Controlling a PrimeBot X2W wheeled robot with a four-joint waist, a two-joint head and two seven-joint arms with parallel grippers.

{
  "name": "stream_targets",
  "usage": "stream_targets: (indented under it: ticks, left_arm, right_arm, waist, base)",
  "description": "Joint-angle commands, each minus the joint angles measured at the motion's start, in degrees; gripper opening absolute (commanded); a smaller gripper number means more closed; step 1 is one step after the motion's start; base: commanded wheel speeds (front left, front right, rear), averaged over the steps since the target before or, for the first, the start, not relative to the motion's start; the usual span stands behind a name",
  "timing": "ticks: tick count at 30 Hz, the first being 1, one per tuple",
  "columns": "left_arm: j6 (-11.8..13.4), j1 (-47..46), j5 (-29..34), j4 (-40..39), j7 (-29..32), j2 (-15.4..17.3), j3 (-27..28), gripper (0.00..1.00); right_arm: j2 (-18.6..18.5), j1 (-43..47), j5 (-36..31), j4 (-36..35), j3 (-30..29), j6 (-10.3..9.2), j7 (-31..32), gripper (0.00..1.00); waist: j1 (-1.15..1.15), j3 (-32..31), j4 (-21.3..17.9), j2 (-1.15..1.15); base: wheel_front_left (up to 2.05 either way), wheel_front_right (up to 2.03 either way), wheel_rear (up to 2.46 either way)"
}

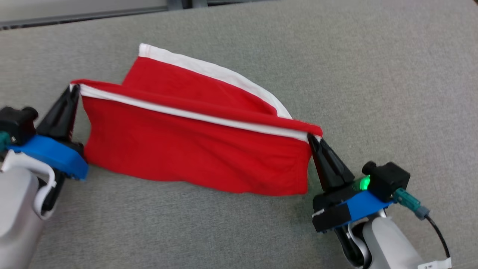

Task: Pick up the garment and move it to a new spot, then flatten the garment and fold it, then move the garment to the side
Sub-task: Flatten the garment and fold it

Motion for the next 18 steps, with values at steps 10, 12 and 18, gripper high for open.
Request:
stream_targets:
  ticks: [10,12,18]
  left_arm:
    - [0.2,-13.5,-7.6,-2.5,2.1,11.9,-16.6,0.00]
    - [0.2,-15.8,-9.4,-3.1,2.2,13.7,-19.3,0.00]
    - [0.2,-22.9,-14.0,-5.5,4.0,18.3,-28.0,0.00]
  right_arm:
    - [-0.5,-5.9,5.2,-2.3,1.4,-0.13,-0.2,0.00]
    - [-0.5,-6.3,6.2,-2.2,1.9,-0.13,-0.2,0.00]
    - [-0.4,-7.5,8.6,-1.9,3.9,-0.12,-0.2,0.00]
  waist:
    - [-0.02,6.7,-3.6,-0.02]
    - [-0.02,7.5,-4.3,-0.02]
    - [-0.02,9.5,-5.9,-0.02]
  base:
    - [0.00,0.00,0.00]
    - [0.00,0.00,0.00]
    - [0.00,0.00,0.00]
